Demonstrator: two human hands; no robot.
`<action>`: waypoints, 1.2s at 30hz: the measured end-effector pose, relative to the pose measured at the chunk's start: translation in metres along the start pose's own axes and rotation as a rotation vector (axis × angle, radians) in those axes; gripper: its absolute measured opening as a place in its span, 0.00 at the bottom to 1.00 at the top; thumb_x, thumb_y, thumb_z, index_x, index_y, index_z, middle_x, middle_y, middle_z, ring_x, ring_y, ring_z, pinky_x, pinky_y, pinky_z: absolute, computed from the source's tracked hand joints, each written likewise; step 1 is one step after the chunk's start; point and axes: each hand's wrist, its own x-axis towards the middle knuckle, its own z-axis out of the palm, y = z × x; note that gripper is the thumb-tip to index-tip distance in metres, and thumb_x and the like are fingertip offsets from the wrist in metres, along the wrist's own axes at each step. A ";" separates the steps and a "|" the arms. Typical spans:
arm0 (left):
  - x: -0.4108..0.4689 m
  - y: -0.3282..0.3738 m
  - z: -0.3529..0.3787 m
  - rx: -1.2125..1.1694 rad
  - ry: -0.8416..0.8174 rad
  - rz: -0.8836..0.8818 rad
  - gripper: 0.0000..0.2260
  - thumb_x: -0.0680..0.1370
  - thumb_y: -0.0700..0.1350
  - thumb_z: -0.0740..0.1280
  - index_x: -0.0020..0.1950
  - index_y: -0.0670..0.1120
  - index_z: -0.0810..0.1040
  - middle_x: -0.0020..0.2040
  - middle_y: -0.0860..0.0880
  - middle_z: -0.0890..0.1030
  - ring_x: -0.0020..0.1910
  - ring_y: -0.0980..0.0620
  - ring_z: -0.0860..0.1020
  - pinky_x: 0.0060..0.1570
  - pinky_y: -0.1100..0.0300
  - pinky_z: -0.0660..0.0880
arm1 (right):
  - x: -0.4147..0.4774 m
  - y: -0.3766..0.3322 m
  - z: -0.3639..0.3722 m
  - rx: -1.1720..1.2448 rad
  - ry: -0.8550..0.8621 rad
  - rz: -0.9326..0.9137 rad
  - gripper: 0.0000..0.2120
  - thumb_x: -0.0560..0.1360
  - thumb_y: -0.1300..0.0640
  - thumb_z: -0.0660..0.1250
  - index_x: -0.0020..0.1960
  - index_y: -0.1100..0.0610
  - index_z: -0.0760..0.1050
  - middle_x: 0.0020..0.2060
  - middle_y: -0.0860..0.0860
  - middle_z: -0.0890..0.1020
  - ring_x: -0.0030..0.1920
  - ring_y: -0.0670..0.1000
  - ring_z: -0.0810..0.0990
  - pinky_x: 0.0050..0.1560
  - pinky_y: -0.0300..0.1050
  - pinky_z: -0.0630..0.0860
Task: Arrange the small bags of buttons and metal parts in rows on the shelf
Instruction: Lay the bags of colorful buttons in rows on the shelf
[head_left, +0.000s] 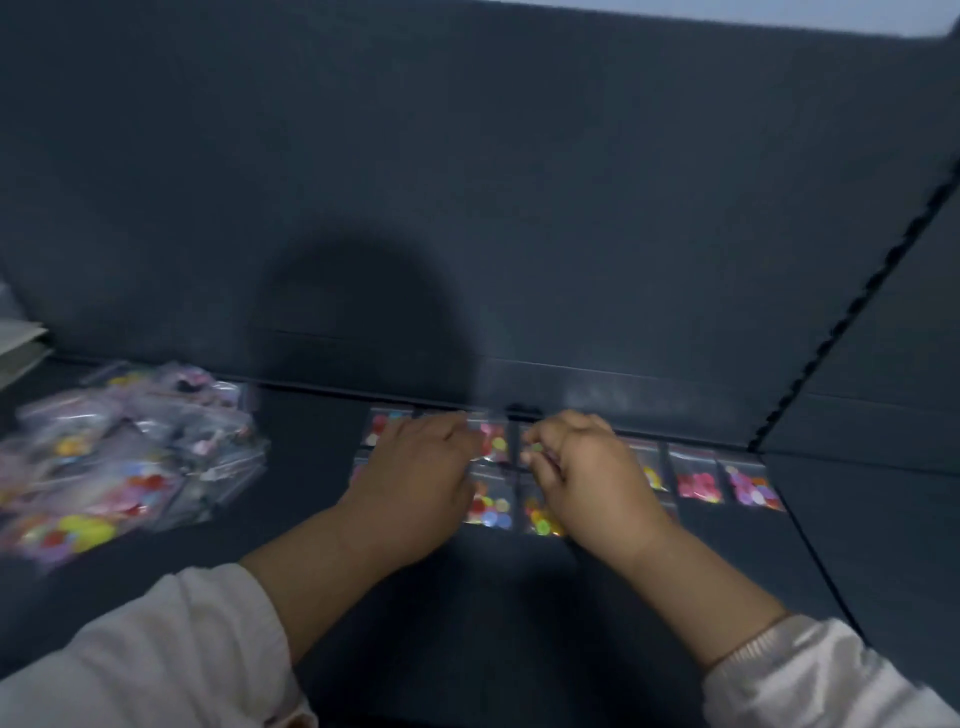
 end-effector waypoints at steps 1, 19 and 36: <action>-0.007 -0.013 -0.006 0.011 0.014 -0.040 0.22 0.71 0.52 0.58 0.63 0.48 0.76 0.63 0.46 0.76 0.61 0.44 0.75 0.61 0.52 0.67 | 0.008 -0.012 0.007 0.024 -0.011 -0.034 0.06 0.72 0.57 0.64 0.44 0.56 0.79 0.41 0.54 0.80 0.44 0.57 0.77 0.46 0.48 0.76; -0.168 -0.219 -0.056 -0.089 0.105 -0.799 0.19 0.75 0.46 0.64 0.67 0.49 0.72 0.62 0.46 0.75 0.61 0.44 0.74 0.58 0.54 0.73 | 0.066 -0.225 0.151 0.296 -0.431 -0.398 0.10 0.76 0.51 0.64 0.55 0.53 0.77 0.50 0.48 0.76 0.51 0.48 0.75 0.50 0.42 0.71; -0.174 -0.284 -0.042 -0.329 0.060 -0.848 0.15 0.71 0.53 0.69 0.55 0.50 0.74 0.46 0.51 0.76 0.45 0.52 0.76 0.40 0.59 0.71 | 0.078 -0.273 0.194 0.196 -0.296 -0.102 0.13 0.71 0.47 0.69 0.44 0.47 0.65 0.43 0.41 0.66 0.40 0.43 0.71 0.40 0.38 0.70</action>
